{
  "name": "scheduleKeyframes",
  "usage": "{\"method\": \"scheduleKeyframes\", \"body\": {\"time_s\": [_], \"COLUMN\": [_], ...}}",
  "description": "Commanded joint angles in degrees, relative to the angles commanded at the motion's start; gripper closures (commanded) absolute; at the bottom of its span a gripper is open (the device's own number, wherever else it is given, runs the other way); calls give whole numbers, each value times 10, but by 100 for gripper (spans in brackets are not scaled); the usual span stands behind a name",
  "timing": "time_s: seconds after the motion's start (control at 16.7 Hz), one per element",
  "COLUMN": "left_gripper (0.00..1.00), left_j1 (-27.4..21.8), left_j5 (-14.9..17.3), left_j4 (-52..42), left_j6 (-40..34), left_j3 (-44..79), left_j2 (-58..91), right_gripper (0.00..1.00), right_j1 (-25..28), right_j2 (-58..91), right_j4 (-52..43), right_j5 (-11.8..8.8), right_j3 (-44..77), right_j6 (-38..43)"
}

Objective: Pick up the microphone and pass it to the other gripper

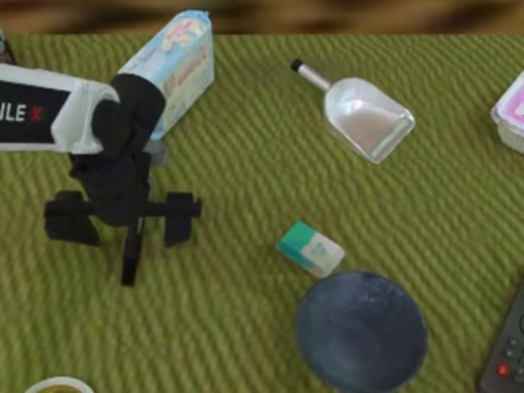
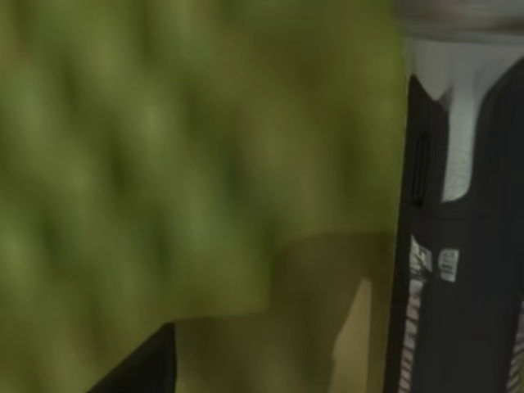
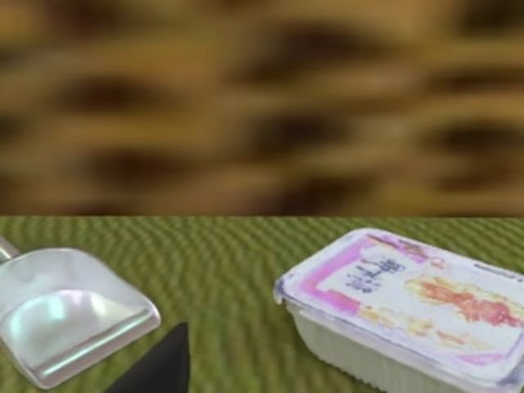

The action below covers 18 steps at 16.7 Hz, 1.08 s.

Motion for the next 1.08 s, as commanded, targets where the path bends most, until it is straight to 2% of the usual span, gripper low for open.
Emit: {"method": "scheduleKeyframes", "body": {"time_s": [0.24,1.02,1.08], "left_gripper": [0,98,100], "left_j1": [0,0,0], "left_j5": [0,0,0], "left_j4": [1,1,1], "left_j6": [0,0,0], "left_j3": [0,0,0], "left_j2": [0,0,0], "right_gripper": [0,0,0], "right_j1": [0,0,0], "right_j2": [0,0,0], "right_j4": [0,0,0], "right_j5": [0,0,0], "right_j3": [0,0,0], "right_j6": [0,0,0]}}
